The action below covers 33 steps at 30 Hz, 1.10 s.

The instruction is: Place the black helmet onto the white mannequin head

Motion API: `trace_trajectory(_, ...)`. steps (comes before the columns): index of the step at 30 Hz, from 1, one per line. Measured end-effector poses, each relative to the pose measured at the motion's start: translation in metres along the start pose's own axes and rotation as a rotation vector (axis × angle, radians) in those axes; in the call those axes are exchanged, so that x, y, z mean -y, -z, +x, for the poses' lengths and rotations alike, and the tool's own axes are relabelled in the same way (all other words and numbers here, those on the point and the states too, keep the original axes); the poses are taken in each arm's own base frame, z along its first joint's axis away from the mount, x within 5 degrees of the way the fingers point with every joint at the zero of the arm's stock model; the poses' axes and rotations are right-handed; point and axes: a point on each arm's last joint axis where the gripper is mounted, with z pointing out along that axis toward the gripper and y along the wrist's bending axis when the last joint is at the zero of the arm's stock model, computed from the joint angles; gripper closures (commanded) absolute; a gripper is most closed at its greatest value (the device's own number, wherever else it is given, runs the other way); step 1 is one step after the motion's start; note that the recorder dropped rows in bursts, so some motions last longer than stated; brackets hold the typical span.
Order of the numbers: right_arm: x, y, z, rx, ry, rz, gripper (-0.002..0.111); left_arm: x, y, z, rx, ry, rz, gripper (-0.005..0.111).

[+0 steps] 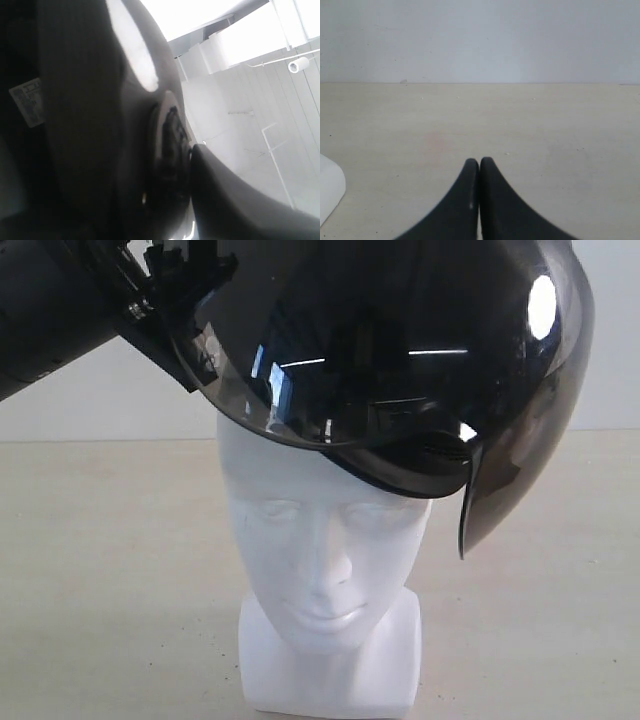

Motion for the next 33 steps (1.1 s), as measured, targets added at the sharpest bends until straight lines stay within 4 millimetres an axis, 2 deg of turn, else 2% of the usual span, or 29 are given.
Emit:
trace_trajectory(11, 0.000, 0.000, -0.002, 0.024, 0.000, 0.001, 0.109, -0.002, 0.006, 0.003, -0.003, -0.005, -0.021, 0.102)
trace_trajectory(18, 0.000, 0.000, -0.004, 0.039, -0.002, 0.001, 0.109, -0.005, 0.017, -0.004, 0.019, -0.017, -0.057, 0.102)
trace_trajectory(28, 0.000, 0.000, -0.004, 0.049, -0.002, 0.002, 0.109, -0.007, 0.017, -0.004, 0.012, -0.020, -0.065, 0.102)
trace_trajectory(33, 0.000, 0.001, -0.012, 0.133, -0.031, 0.003, 0.109, -0.007, 0.018, -0.005, 0.011, -0.022, -0.068, 0.102)
